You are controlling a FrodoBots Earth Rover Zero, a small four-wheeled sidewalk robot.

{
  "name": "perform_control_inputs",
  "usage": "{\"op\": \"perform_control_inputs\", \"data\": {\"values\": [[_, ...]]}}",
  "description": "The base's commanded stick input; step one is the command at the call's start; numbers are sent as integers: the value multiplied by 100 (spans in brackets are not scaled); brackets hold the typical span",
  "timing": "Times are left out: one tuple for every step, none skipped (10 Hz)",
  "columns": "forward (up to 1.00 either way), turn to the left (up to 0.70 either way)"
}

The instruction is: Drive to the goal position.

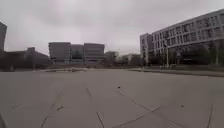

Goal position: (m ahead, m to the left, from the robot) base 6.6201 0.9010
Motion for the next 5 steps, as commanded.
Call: {"op": "perform_control_inputs", "data": {"values": [[70, 0], [70, 0], [70, 0], [70, 0], [70, 0]]}}
